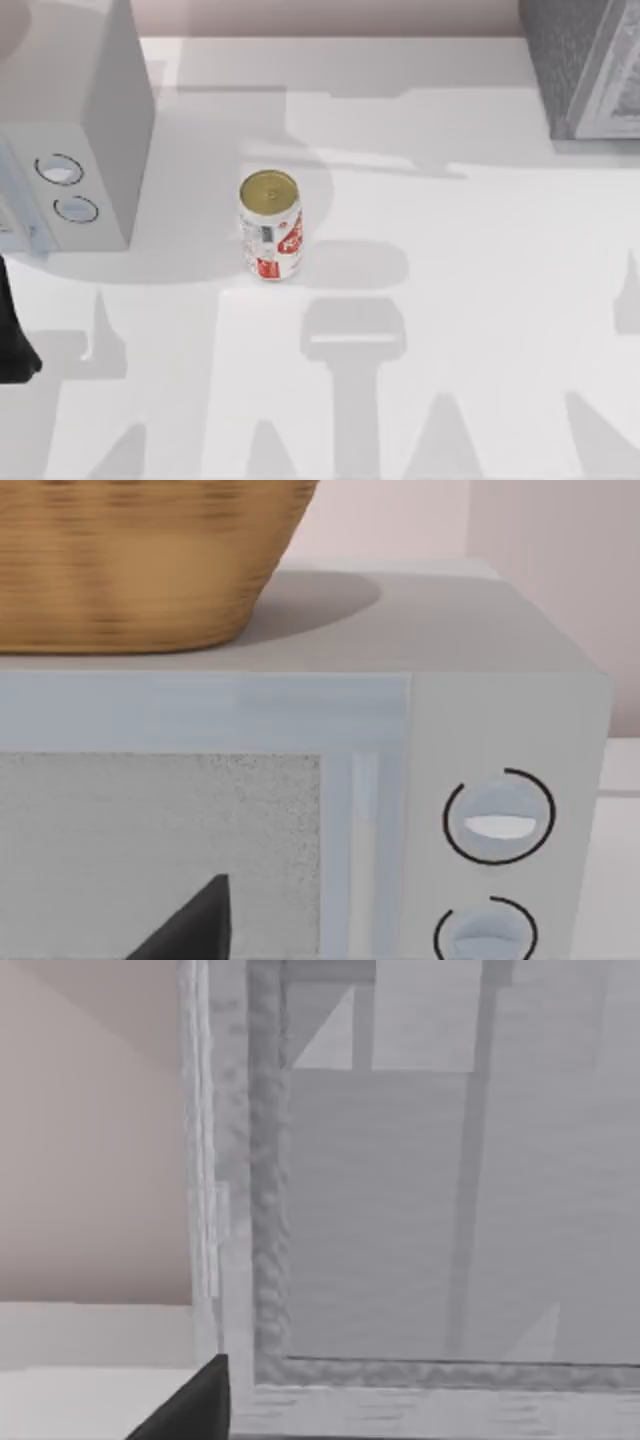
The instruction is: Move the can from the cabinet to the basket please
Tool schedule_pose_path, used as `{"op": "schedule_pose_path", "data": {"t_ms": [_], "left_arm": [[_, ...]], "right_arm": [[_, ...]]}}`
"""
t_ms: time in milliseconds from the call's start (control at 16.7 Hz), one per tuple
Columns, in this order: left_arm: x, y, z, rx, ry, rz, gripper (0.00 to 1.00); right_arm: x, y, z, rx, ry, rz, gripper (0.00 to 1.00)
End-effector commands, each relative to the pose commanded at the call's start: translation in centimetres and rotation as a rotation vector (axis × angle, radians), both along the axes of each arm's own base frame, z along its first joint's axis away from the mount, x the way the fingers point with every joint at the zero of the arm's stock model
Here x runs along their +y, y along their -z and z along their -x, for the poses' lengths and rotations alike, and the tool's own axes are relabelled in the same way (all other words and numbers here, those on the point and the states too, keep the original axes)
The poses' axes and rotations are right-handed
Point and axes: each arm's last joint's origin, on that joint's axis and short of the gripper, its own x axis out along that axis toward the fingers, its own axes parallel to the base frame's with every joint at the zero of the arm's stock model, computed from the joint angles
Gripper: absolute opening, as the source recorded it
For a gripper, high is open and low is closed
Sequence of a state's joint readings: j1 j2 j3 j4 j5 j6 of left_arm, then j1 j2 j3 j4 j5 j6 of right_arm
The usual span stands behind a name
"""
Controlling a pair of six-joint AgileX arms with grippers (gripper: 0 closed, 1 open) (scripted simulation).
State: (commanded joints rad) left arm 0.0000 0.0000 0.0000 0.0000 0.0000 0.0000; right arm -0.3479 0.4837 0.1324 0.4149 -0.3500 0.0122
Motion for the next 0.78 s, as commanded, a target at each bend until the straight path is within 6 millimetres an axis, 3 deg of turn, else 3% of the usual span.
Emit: {"op": "schedule_pose_path", "data": {"t_ms": [180,360,600,780], "left_arm": [[0.0,0.0,0.0,0.000,0.000,0.000,1.00],[0.0,0.0,0.0,0.000,0.000,0.000,1.00],[0.0,0.0,0.0,0.000,0.000,0.000,1.00],[0.0,0.0,0.0,0.000,0.000,0.000,1.00]], "right_arm": [[-3.5,-0.6,-2.1,0.015,0.001,0.002,1.00],[-7.9,0.2,-3.4,0.035,0.003,-0.005,1.00],[-13.1,2.3,-3.1,0.054,0.003,-0.019,1.00],[-15.6,3.5,-2.3,0.056,0.003,-0.019,1.00]]}}
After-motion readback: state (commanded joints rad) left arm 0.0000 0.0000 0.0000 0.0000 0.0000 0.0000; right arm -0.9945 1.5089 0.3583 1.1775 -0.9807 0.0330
